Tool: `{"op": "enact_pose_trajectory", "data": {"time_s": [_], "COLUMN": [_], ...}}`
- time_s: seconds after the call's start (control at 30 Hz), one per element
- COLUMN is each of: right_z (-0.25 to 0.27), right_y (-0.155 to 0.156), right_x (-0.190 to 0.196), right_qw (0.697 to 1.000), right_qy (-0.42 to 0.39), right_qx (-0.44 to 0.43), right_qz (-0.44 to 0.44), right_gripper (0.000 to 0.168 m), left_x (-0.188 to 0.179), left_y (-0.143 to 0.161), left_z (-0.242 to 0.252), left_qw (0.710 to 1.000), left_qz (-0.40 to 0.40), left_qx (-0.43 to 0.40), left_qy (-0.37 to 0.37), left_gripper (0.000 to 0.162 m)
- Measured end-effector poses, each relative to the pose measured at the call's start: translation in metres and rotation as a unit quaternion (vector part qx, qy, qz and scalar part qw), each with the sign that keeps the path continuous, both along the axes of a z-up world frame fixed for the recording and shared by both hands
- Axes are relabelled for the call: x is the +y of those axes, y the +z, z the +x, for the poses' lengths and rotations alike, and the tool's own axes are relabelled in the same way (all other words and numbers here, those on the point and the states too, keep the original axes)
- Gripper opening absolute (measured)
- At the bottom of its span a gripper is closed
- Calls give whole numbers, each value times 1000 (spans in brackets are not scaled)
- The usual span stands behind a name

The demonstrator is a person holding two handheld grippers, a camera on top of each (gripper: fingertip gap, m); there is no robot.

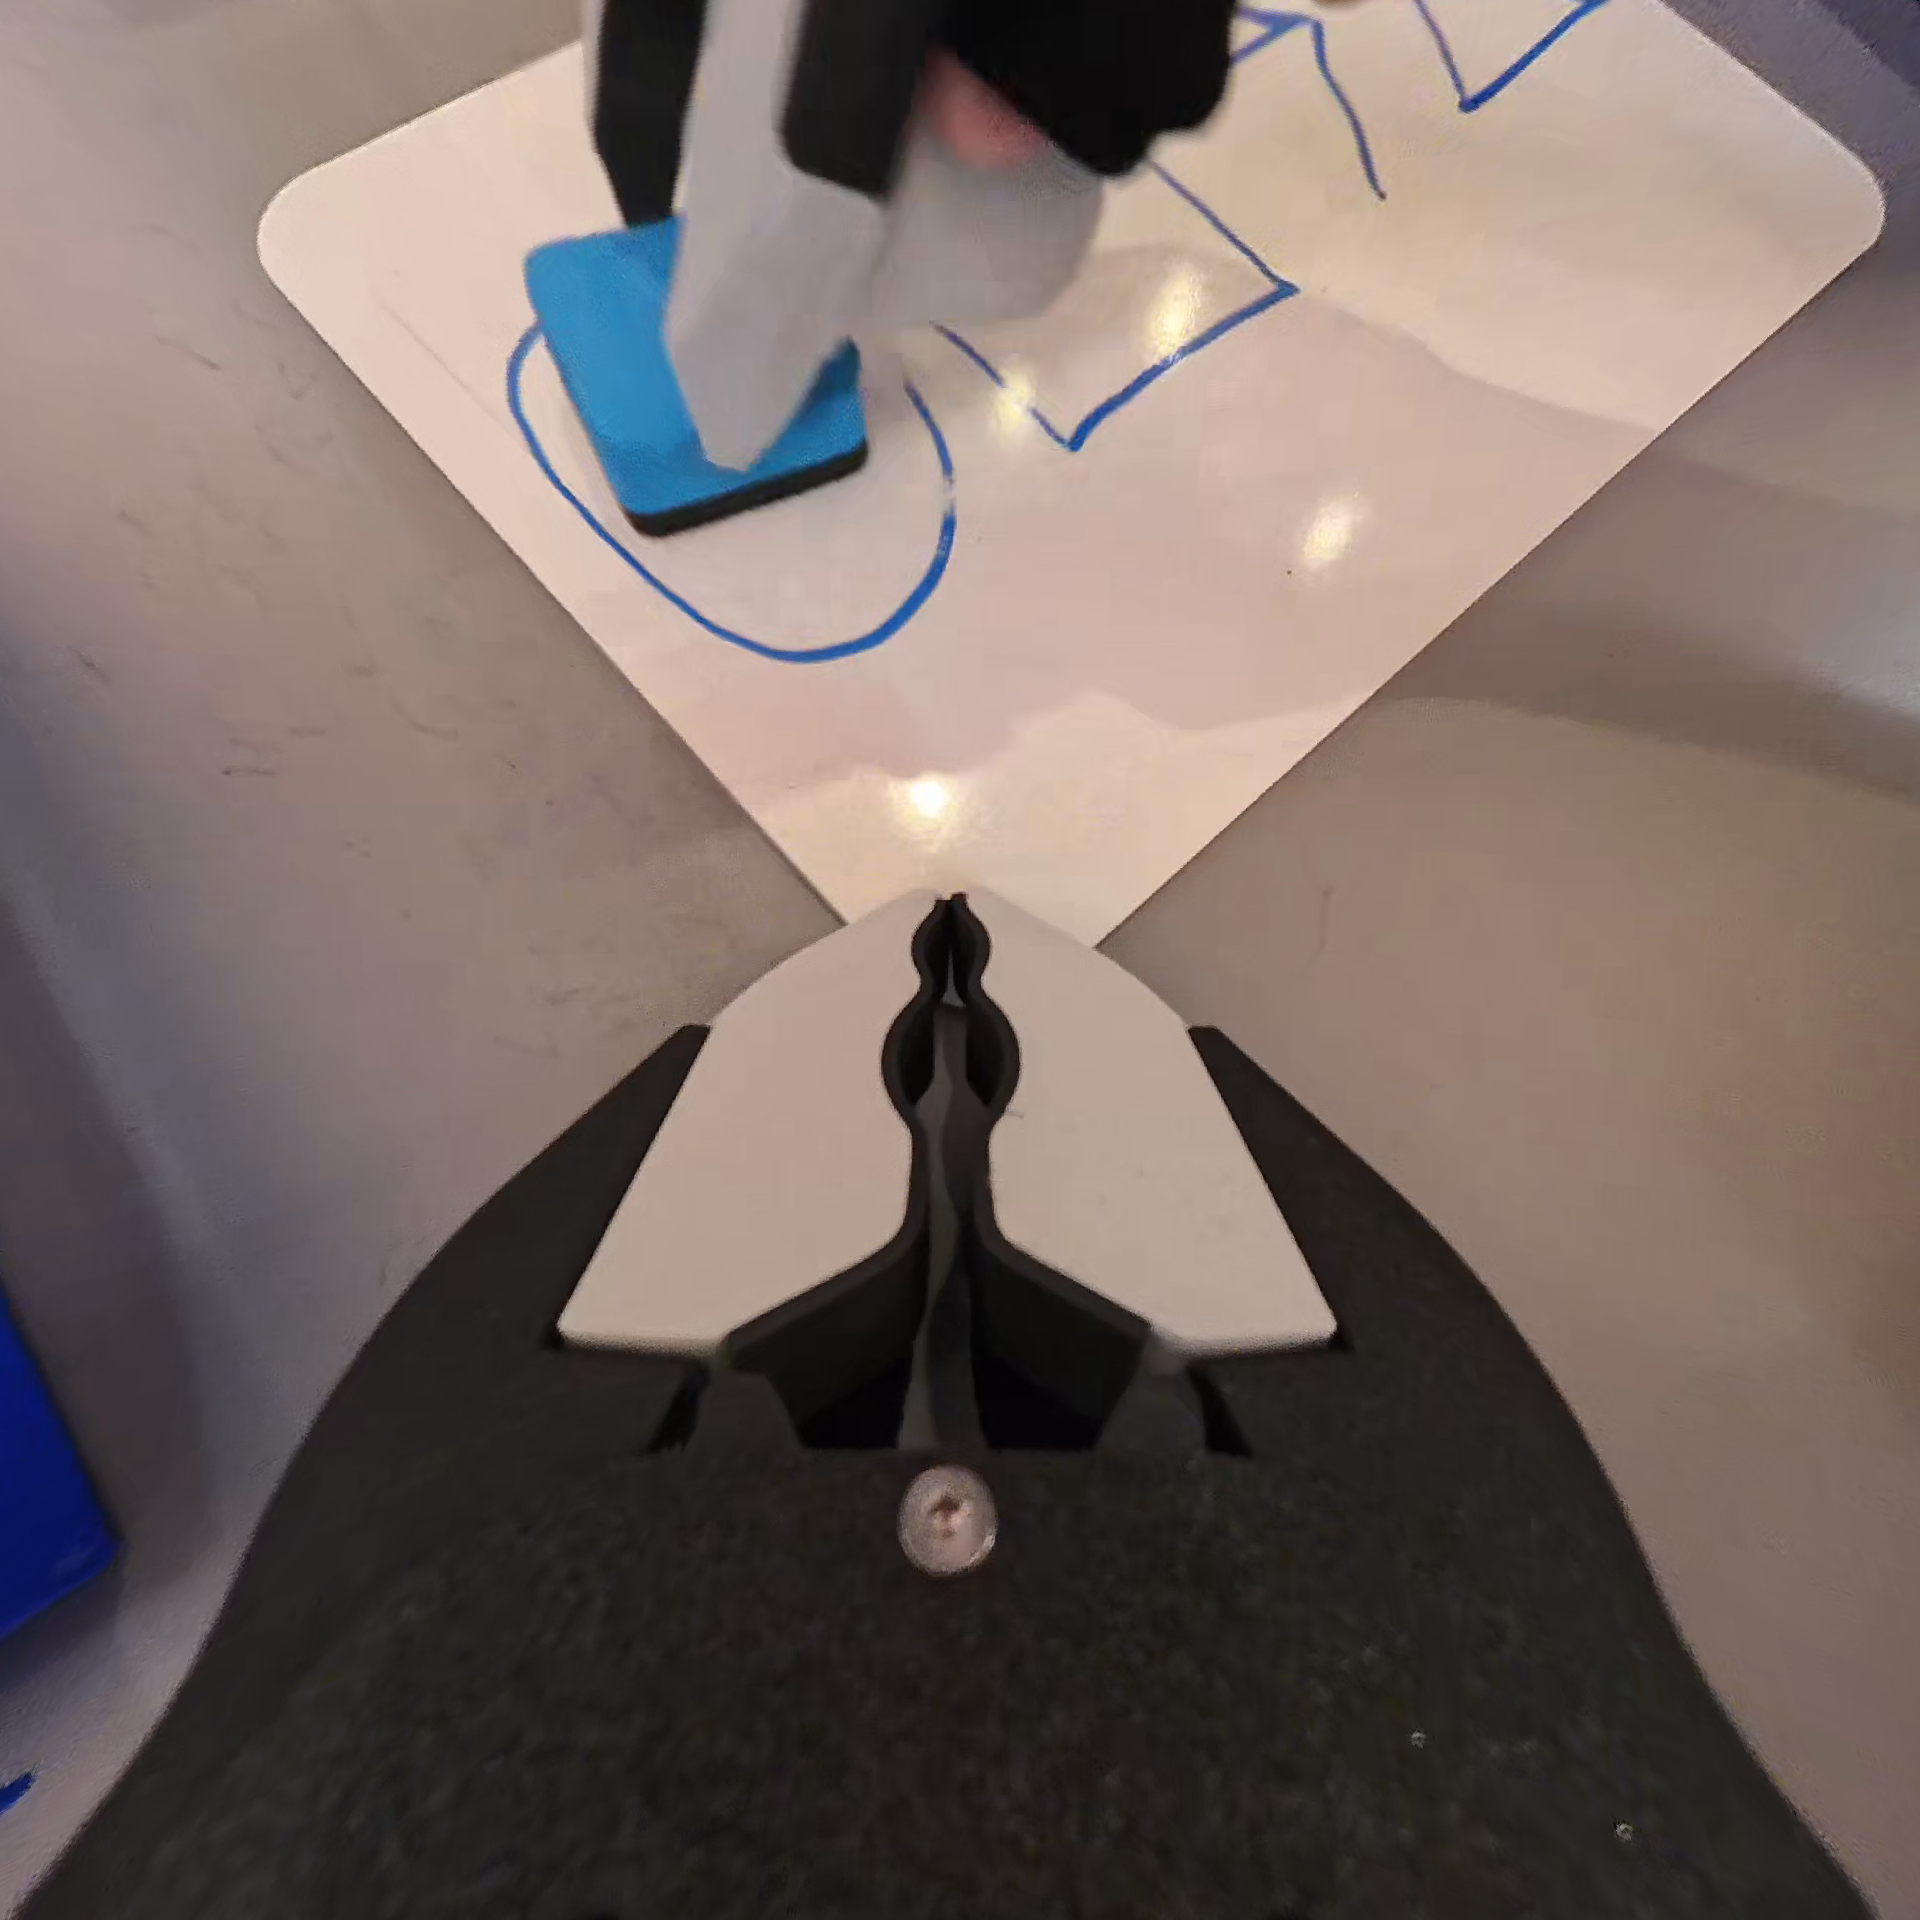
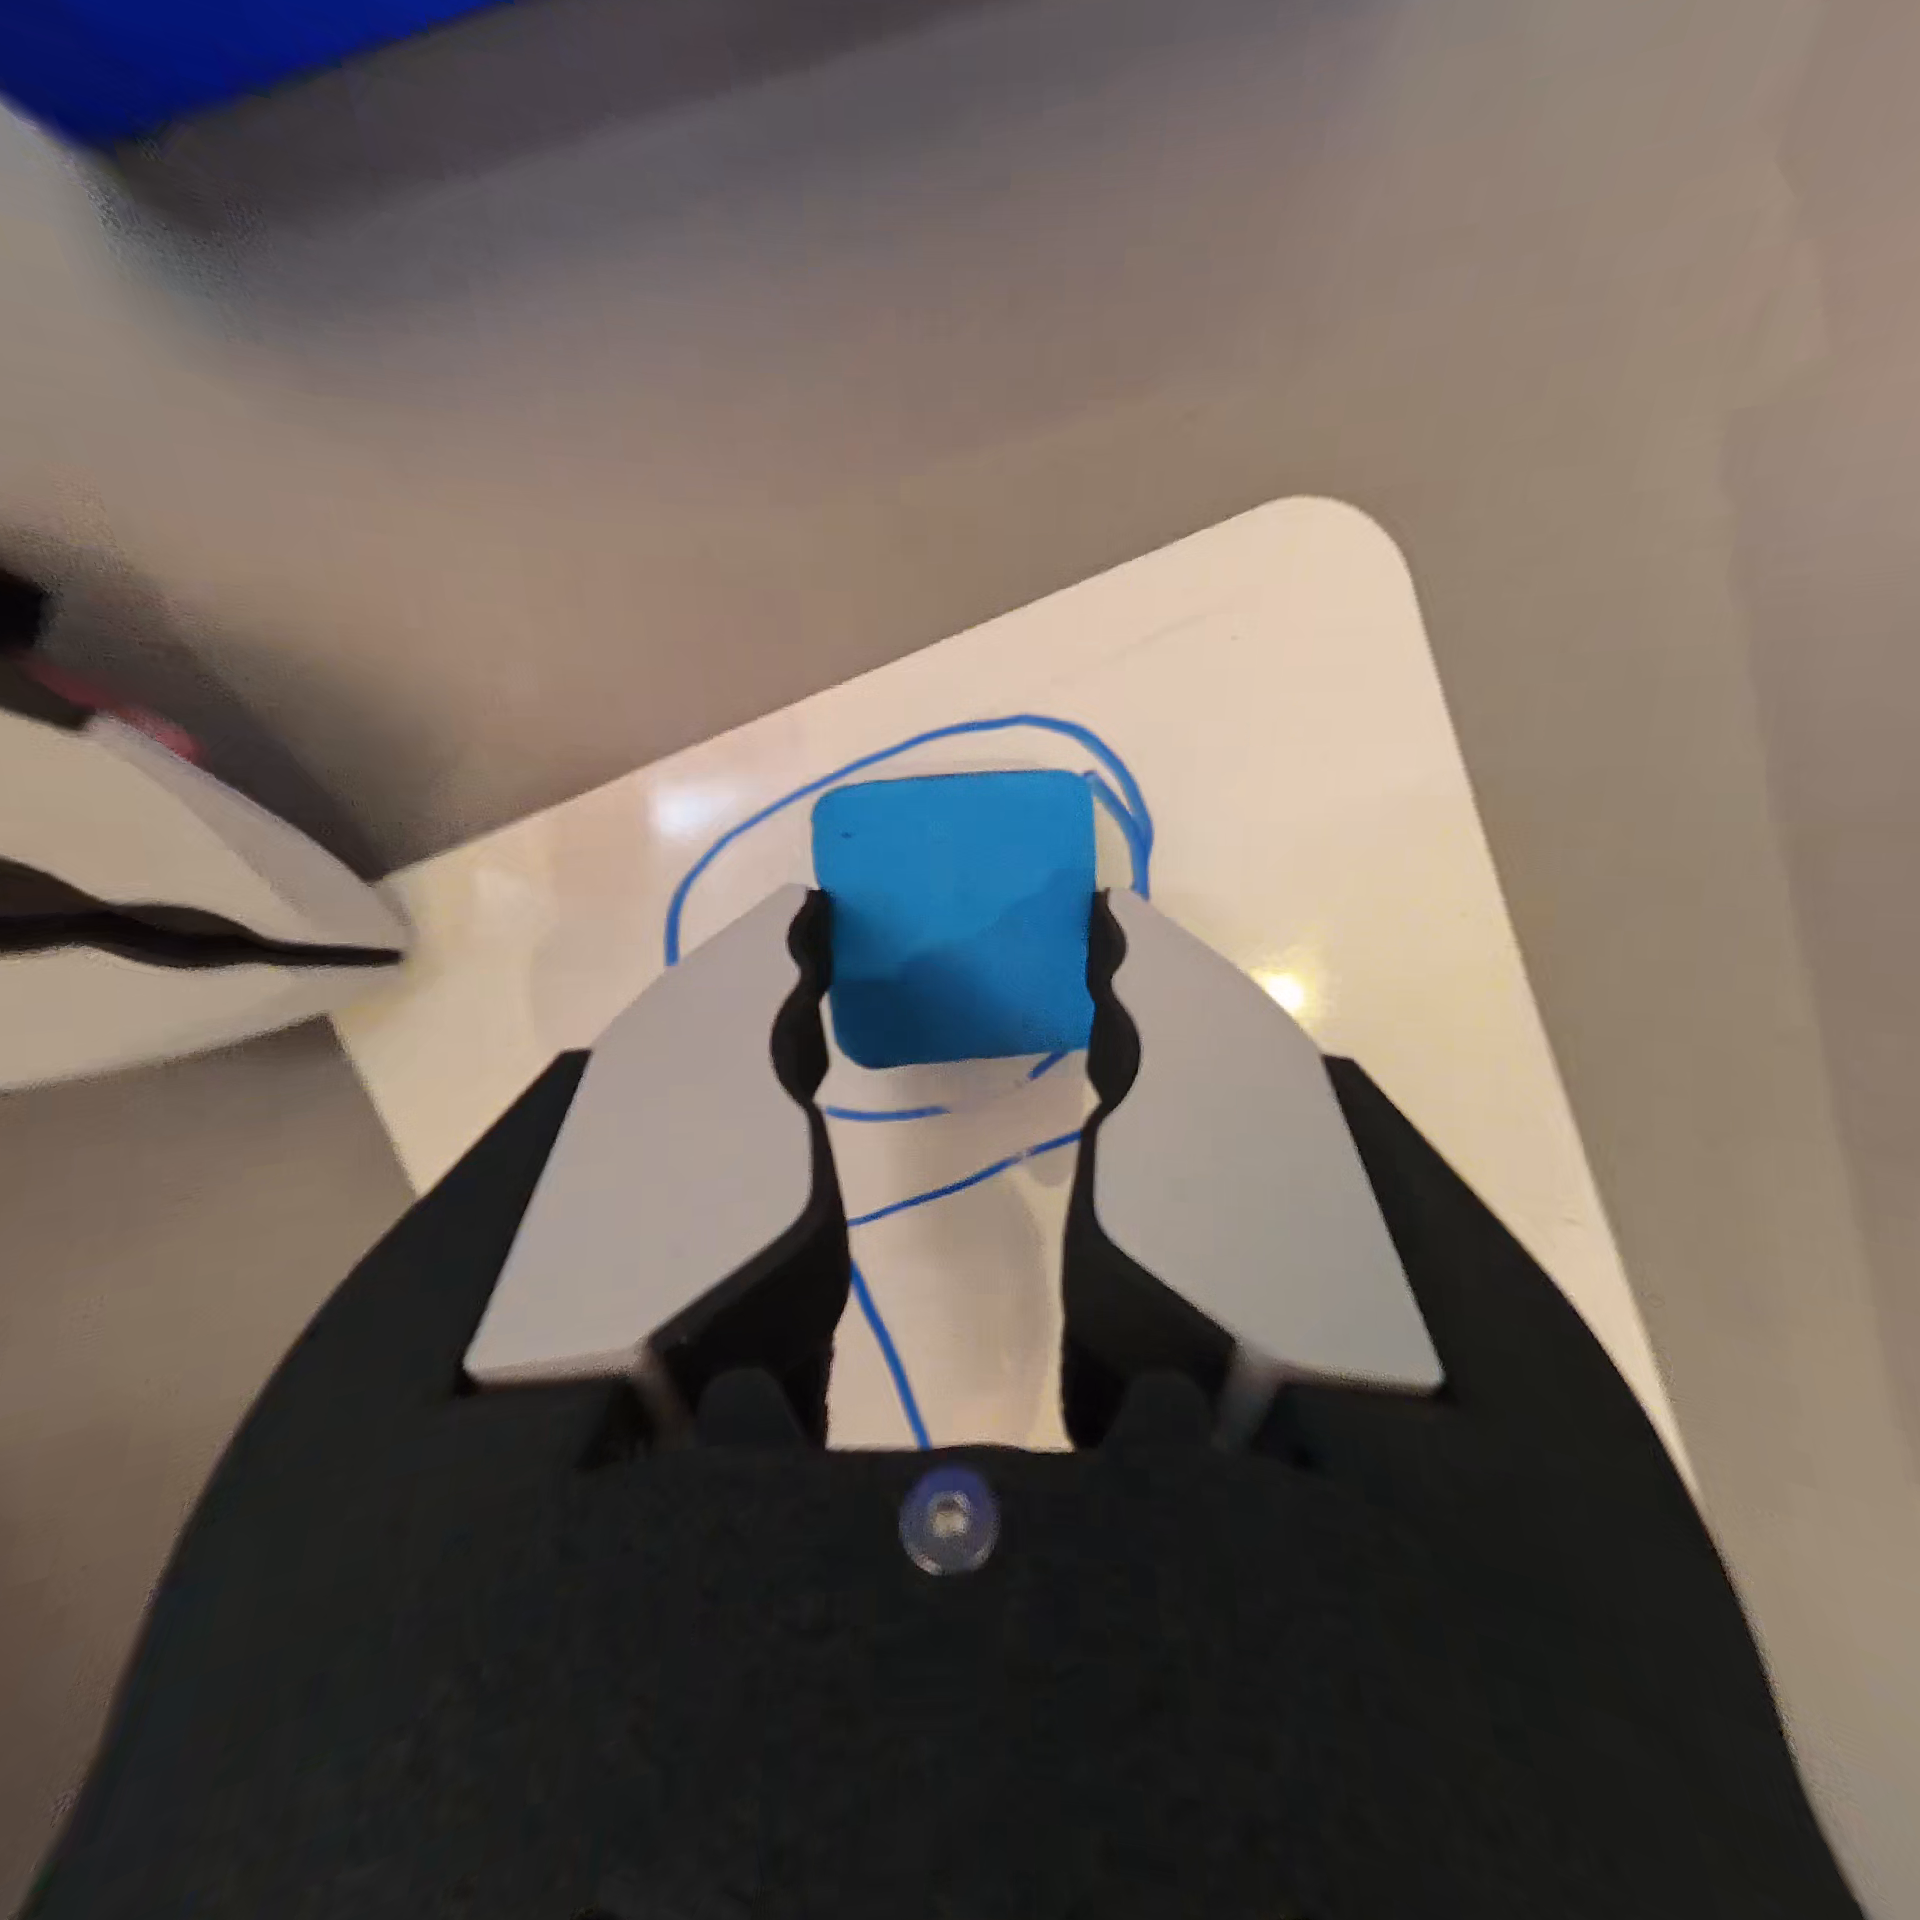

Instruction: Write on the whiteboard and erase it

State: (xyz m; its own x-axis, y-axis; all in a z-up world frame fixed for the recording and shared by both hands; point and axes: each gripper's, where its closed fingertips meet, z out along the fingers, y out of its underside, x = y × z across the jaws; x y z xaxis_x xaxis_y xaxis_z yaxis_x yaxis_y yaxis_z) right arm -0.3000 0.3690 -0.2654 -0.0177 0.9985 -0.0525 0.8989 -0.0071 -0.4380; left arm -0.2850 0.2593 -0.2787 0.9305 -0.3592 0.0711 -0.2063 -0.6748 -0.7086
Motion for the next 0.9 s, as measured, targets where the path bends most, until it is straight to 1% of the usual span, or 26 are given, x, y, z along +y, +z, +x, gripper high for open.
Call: {"op": "enact_pose_trajectory", "data": {"time_s": [0.03,0.07,0.1,0.13,0.17,0.23,0.27,0.3,0.33,0.37,0.4,0.47,0.5,0.53,0.57,0.6,0.63,0.7,0.73,0.77,0.83,0.87,0.9], "right_z": [-3,-6,-6,-6,-6,-6,-10,-14,-20,-24,-27,-25,-26,-29,-32,-35,-33,-17,-10,-7,-5,-2,2], "right_y": [1,2,0,0,0,0,0,0,-1,-1,-1,-1,0,-1,-1,-1,-1,-1,-1,-1,-1,-1,-1], "right_x": [-5,-24,-40,-44,-35,9,14,4,-15,-25,-14,36,42,27,0,-18,-15,42,53,41,-22,-39,-33], "right_qw": [1000,999,997,994,995,999,999,998,996,993,994,998,998,998,996,992,992,997,996,997,993,991,993], "right_qy": [-2,30,75,102,91,11,-5,17,66,98,85,-9,-23,7,59,101,105,-3,-25,-4,87,116,103], "right_qx": [-8,-12,-18,-25,-38,-51,-50,-54,-53,-52,-54,-61,-62,-65,-66,-62,-59,-80,-82,-81,-76,-63,-49], "right_qz": [-28,-43,-10,28,27,5,-11,2,24,37,36,4,-4,2,18,38,44,20,8,13,21,33,25], "right_gripper": [47,47,47,47,47,47,47,47,47,47,47,47,47,47,47,47,47,47,46,47,47,47,47], "left_x": [0,1,1,0,1,1,1,1,1,1,1,1,2,1,1,1,1,2,1,1,1,1,1], "left_y": [0,0,0,0,0,0,0,0,0,0,0,0,0,0,0,0,0,0,0,0,0,0,0], "left_z": [0,0,0,-1,-1,0,1,1,1,1,1,1,1,1,1,1,1,1,1,1,1,1,1], "left_qw": [1000,1000,1000,1000,1000,1000,1000,1000,1000,1000,1000,1000,1000,1000,1000,1000,1000,1000,1000,1000,1000,1000,1000], "left_qz": [-1,-3,-5,-4,-4,-3,-2,-3,-4,-5,-6,-7,-5,-4,-3,-3,-4,-5,-4,-3,-4,-6,-6], "left_qx": [-3,-7,-9,-9,-6,-3,-2,-3,-6,-9,-13,-13,-9,-6,-4,-5,-8,-8,-5,-4,-7,-10,-12], "left_qy": [0,0,2,2,1,-2,-4,-5,-5,-5,-5,-5,-5,-4,-4,-4,-4,-2,-3,-3,-3,-2,-2], "left_gripper": [0,0,0,0,0,0,0,0,0,0,0,0,0,0,0,0,0,0,0,0,0,0,0]}}
